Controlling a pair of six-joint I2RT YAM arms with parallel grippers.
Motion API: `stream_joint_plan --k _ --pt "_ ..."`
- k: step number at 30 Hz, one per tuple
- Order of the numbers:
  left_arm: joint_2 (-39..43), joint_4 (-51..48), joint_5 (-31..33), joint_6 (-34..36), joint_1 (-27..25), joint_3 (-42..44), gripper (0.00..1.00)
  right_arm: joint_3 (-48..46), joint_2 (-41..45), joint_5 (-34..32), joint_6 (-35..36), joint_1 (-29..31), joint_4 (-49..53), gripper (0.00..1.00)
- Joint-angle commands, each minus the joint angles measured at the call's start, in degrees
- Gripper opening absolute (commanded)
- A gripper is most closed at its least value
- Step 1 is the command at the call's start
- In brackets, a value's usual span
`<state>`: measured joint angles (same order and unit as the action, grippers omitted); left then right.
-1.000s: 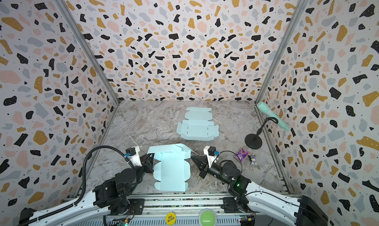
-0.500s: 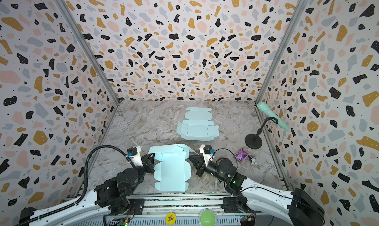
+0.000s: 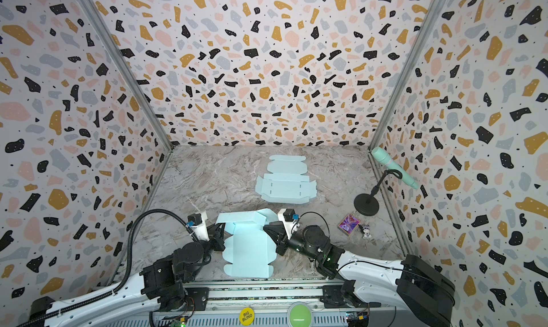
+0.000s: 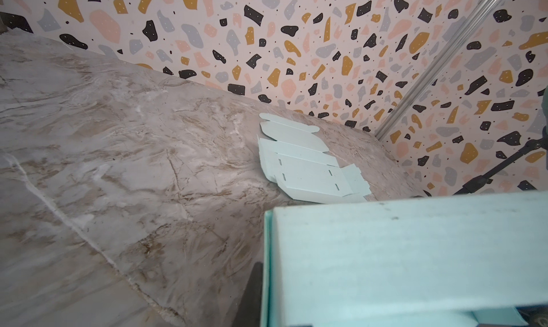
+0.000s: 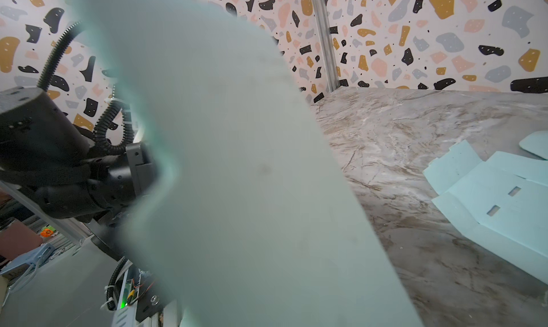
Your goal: Fold the paper box
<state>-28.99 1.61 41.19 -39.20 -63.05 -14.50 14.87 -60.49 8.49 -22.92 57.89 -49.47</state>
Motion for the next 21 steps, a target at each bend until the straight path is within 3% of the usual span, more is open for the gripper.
stream_joint_plan --k 1,10,17,21 --pt "0.57 1.47 0.62 0.26 0.03 -0.44 0.00 2.53 2.72 -0.59 1.72 0.61 4.14 0.00" --pt "4.08 -3.62 2.49 2.28 0.29 -1.93 0.01 3.72 21.25 -6.40 9.18 -0.10 28.36 0.17" --pt "4.27 -9.35 3.28 3.94 0.73 -4.62 0.02 -0.97 38.45 -9.02 5.45 -2.34 35.98 0.24" --pt "2.20 -10.23 2.50 5.98 0.82 -6.54 0.01 -2.50 42.59 -14.37 3.75 -4.07 39.55 0.23"
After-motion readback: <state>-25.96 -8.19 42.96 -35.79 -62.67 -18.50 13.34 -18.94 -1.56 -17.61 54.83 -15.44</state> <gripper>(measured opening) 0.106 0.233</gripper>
